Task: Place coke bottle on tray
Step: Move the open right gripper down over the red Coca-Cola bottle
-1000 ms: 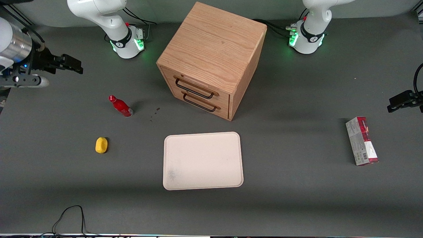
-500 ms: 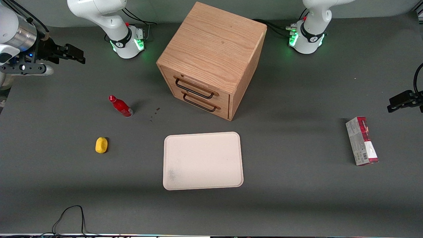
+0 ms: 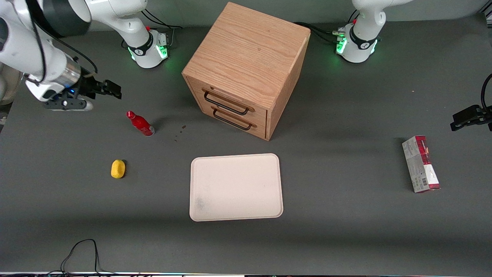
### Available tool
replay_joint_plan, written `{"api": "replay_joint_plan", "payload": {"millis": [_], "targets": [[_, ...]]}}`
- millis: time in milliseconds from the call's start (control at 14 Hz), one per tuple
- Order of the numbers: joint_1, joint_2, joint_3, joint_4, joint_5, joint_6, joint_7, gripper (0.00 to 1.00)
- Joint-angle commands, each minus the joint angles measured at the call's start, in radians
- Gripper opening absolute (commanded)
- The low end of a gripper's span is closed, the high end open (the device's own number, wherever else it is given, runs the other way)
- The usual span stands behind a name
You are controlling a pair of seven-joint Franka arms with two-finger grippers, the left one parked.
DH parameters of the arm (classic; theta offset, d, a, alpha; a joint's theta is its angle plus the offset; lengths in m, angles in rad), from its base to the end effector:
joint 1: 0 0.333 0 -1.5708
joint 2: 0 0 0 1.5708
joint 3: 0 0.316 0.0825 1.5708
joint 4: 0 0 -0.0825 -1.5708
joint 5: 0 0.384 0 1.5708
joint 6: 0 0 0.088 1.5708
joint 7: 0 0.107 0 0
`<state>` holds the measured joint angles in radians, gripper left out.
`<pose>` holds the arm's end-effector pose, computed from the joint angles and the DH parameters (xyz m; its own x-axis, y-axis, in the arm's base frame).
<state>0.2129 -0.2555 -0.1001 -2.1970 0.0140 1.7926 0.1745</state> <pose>0.4563 0.0507 0.4779 0.9863 -0.0590 -0.1540 -0.0615 -0.9980 -0.0117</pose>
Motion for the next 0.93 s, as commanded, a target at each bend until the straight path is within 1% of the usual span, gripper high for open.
{"api": "replay_joint_plan", "payload": {"millis": [0,429,571,857], "targets": [[0.000,0.022,-0.004,-0.073,-0.008,0.117,-0.004,1.00],[0.000,0.030,-0.006,-0.254,-0.011,0.347,-0.004,1.00],[0.000,0.053,-0.006,-0.297,-0.017,0.418,-0.013,1.00],[0.000,0.078,-0.006,-0.339,-0.026,0.481,-0.024,1.00]]}}
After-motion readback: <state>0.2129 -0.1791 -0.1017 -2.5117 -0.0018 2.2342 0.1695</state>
